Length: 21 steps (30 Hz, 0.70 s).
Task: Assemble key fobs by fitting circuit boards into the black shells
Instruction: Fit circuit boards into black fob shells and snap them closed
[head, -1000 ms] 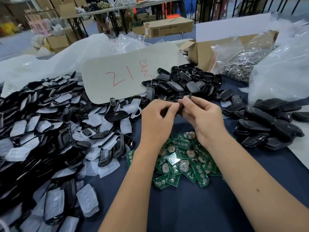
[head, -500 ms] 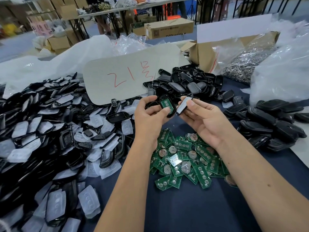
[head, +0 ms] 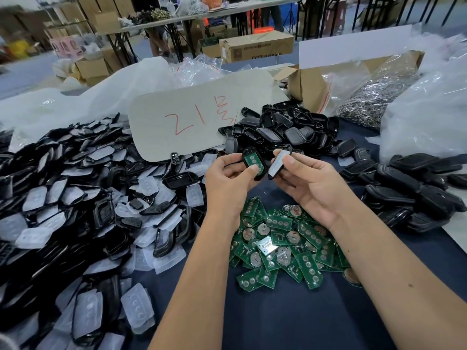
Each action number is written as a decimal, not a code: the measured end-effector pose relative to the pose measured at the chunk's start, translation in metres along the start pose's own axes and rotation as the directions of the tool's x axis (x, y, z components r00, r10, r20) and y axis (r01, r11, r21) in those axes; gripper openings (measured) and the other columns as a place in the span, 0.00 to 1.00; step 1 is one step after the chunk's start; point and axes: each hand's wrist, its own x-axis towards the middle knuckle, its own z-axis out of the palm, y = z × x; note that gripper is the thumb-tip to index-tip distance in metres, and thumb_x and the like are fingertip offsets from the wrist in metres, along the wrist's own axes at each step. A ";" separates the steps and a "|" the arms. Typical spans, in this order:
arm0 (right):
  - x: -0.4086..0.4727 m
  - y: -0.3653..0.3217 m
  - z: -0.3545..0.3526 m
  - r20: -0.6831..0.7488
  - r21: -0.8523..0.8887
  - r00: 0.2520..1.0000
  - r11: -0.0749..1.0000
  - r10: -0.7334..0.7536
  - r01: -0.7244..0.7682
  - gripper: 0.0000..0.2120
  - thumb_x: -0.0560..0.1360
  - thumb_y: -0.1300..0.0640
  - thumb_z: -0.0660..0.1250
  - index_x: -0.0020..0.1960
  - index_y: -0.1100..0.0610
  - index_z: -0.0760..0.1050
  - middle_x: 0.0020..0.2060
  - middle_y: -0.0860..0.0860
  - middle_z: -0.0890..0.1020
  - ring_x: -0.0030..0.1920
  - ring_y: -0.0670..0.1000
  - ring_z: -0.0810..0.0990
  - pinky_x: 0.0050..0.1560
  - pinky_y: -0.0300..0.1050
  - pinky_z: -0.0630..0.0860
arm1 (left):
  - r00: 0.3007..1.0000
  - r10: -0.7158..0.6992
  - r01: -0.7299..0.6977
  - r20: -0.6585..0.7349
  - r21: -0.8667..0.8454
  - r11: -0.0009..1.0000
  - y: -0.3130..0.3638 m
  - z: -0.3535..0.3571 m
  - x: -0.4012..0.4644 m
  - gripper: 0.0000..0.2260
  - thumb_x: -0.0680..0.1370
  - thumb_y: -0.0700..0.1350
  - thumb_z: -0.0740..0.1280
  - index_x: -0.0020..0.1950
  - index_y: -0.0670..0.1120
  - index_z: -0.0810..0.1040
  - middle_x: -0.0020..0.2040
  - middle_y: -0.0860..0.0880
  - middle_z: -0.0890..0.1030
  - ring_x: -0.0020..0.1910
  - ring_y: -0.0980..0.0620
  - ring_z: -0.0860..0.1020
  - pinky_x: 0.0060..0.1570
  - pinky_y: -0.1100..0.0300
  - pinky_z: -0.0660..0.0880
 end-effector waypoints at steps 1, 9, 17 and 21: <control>0.000 0.000 0.000 -0.003 -0.004 1.000 1.000 -0.001 0.001 0.16 0.72 0.59 0.71 0.58 0.61 0.83 0.44 0.53 0.87 0.44 0.49 0.85 0.62 0.49 0.80 | 1.000 0.000 0.000 -0.005 -0.004 1.000 0.000 0.000 0.001 0.14 0.75 0.34 0.77 0.57 0.45 0.79 0.51 0.41 0.85 0.49 0.45 0.87 0.50 0.48 0.85; 0.001 0.001 0.001 -0.029 -0.017 0.999 0.999 -0.029 0.028 0.18 0.70 0.60 0.72 0.59 0.64 0.83 0.46 0.56 0.86 0.46 0.50 0.84 0.62 0.48 0.79 | 1.000 0.023 -0.023 0.011 0.021 1.000 -0.002 0.000 0.001 0.13 0.75 0.35 0.77 0.56 0.46 0.80 0.48 0.46 0.86 0.45 0.52 0.87 0.44 0.56 0.84; 0.004 0.007 0.004 -0.126 -0.079 0.987 0.993 -0.096 0.087 0.17 0.65 0.58 0.77 0.52 0.63 0.86 0.45 0.56 0.88 0.46 0.51 0.84 0.57 0.46 0.81 | 0.989 0.144 -0.148 0.041 0.124 0.981 -0.002 0.000 -0.003 0.09 0.74 0.39 0.79 0.48 0.50 0.84 0.43 0.49 0.87 0.44 0.50 0.86 0.44 0.55 0.83; 0.005 0.011 0.006 -0.179 -0.126 0.973 0.985 -0.143 0.121 0.14 0.62 0.56 0.79 0.46 0.57 0.88 0.43 0.55 0.88 0.45 0.51 0.84 0.52 0.45 0.81 | 0.953 0.285 -0.302 0.103 0.239 0.923 -0.001 0.005 -0.009 0.06 0.73 0.40 0.80 0.47 0.49 0.86 0.41 0.51 0.87 0.44 0.52 0.86 0.49 0.50 0.84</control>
